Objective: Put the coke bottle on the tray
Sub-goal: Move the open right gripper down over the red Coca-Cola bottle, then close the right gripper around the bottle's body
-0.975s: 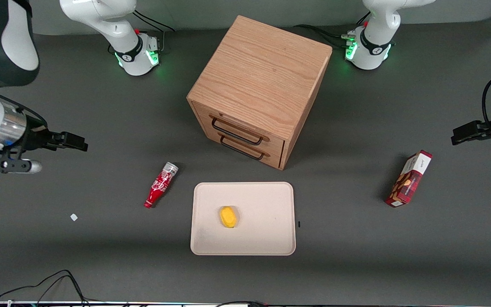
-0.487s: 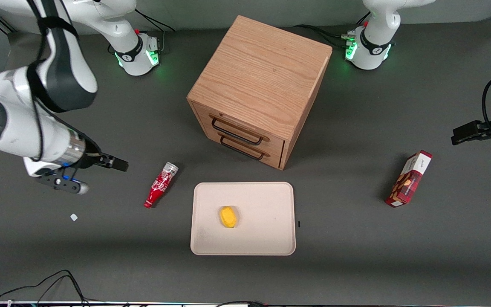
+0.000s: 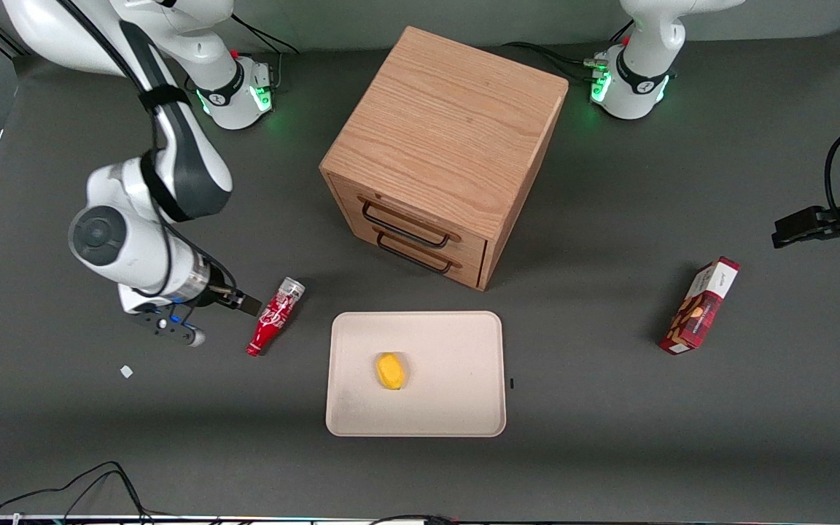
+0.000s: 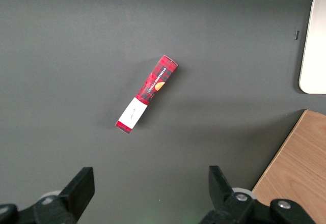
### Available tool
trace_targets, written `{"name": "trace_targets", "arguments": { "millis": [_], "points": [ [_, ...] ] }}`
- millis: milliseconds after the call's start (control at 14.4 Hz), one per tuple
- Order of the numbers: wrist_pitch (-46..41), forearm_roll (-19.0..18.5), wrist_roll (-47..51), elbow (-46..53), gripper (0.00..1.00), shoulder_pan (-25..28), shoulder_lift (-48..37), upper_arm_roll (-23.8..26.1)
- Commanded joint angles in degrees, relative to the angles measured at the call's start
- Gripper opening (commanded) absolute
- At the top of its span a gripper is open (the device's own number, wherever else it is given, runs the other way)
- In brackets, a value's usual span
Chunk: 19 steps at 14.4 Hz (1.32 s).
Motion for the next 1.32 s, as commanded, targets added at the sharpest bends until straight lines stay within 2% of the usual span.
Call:
{"name": "trace_targets", "arguments": {
  "millis": [0, 557, 766, 905, 1253],
  "points": [
    [4.45, -1.51, 2.49, -1.72, 1.00, 0.54, 2.33, -0.03],
    [15.52, -1.60, 7.67, -6.19, 1.00, 1.50, 8.23, -0.03],
    [18.43, -3.08, 10.22, -6.38, 1.00, 1.85, 10.77, -0.03],
    [19.05, -4.67, 10.84, -6.38, 1.00, 2.03, 12.10, -0.03],
    [20.28, -4.85, 10.84, -6.29, 1.00, 2.03, 13.59, -0.12]
  ]
}}
